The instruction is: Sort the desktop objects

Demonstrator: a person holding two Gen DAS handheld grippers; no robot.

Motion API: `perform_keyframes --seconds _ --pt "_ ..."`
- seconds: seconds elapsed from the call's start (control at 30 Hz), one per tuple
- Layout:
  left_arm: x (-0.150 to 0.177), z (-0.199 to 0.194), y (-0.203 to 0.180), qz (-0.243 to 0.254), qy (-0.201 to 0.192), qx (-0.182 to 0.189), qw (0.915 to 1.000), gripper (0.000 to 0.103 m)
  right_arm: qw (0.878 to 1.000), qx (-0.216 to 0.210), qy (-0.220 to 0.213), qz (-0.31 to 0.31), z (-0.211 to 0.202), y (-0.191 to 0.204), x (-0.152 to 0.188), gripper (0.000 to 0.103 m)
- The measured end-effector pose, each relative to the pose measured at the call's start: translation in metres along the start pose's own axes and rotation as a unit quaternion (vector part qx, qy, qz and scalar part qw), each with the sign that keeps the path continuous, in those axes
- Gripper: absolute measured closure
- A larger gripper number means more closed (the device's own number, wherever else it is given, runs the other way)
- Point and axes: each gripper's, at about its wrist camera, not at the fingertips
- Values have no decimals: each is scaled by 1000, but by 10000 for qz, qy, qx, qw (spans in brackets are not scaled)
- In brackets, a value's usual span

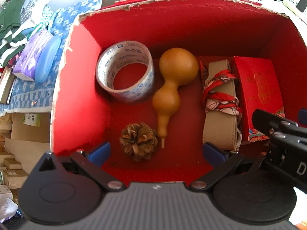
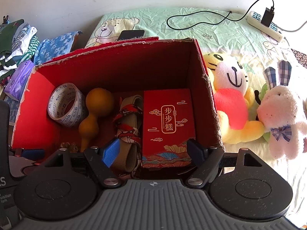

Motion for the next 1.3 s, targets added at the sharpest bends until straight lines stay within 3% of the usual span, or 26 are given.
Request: perform_keyframes --seconds 1.3 --pt "-7 -11 -4 18 -186 -180 9997 1 9999 72 -93 46 6 1 -5 24"
Point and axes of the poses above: each gripper's, at about its wrist camera, not at the fingertips, and z roughly the way its jaws point, y to its left, x to its underside, and after that the axes turned 11 degrees about -y, right-handed
